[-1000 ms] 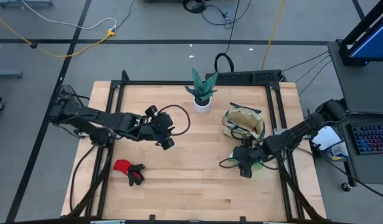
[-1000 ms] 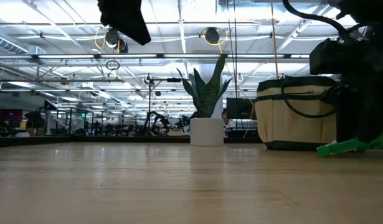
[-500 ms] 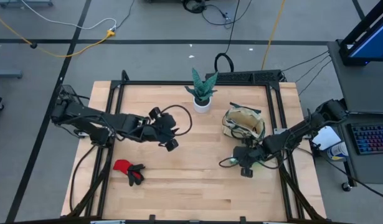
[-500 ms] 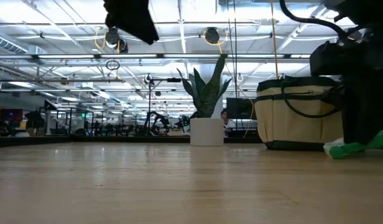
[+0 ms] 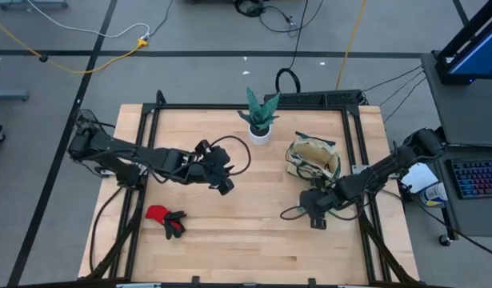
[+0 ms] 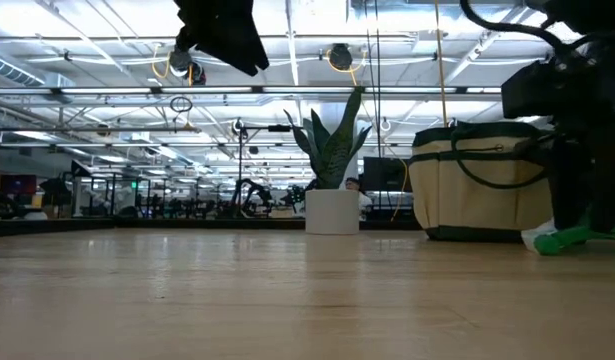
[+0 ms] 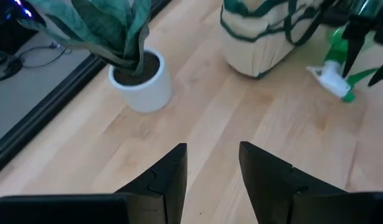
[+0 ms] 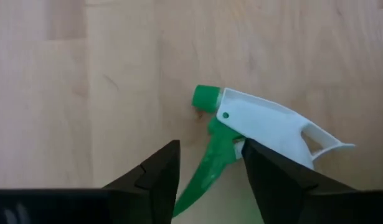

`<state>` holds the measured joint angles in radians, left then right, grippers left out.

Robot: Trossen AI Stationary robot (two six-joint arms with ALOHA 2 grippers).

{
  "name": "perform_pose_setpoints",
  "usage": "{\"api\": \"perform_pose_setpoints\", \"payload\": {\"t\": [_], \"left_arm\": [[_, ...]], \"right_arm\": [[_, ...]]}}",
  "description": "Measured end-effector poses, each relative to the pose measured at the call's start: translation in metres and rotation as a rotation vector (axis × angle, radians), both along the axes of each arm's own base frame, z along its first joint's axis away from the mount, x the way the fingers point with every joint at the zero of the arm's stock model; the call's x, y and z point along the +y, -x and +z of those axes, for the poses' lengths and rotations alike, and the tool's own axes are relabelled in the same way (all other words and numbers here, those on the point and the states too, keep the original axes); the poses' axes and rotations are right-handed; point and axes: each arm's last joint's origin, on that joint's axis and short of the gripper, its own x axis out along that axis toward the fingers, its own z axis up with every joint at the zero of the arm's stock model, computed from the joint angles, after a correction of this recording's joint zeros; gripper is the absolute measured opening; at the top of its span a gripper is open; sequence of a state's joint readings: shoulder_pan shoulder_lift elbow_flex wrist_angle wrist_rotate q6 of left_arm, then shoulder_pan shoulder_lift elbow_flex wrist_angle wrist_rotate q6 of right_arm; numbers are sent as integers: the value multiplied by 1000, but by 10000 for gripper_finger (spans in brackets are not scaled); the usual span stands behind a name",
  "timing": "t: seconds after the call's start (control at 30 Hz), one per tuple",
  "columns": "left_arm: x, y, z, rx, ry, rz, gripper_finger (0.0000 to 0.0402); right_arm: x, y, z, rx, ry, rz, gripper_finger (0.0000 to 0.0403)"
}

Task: Pick & Place Garden tools in Gardening bag
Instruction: Put the green spray bottle into the gardening bag

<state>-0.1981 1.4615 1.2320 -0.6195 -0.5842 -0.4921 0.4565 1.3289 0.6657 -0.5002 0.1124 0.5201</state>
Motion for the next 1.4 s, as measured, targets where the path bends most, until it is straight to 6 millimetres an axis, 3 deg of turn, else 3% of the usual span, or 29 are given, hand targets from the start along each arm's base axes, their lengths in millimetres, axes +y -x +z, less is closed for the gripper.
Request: {"api": "perform_pose_setpoints", "payload": {"t": [0.2,0.37,1.07,1.2,1.4], "left_arm": [[4,-1,-1,-5,12,28,152],[7,-1,-1,-6,5,30,152],[8,-2,-1,17,-27,4,152],[8,-2,-1,21,-32,-1,152],[8,-2,-1,32,-48,-17,152]], "right_arm": [[6,-4,33,84,0,-137,156],[12,-2,40,133,-45,-190,155],[13,-13,1,316,73,-247,152],[12,-13,1,316,73,-248,119],[13,-15,1,298,59,-252,32]]}}
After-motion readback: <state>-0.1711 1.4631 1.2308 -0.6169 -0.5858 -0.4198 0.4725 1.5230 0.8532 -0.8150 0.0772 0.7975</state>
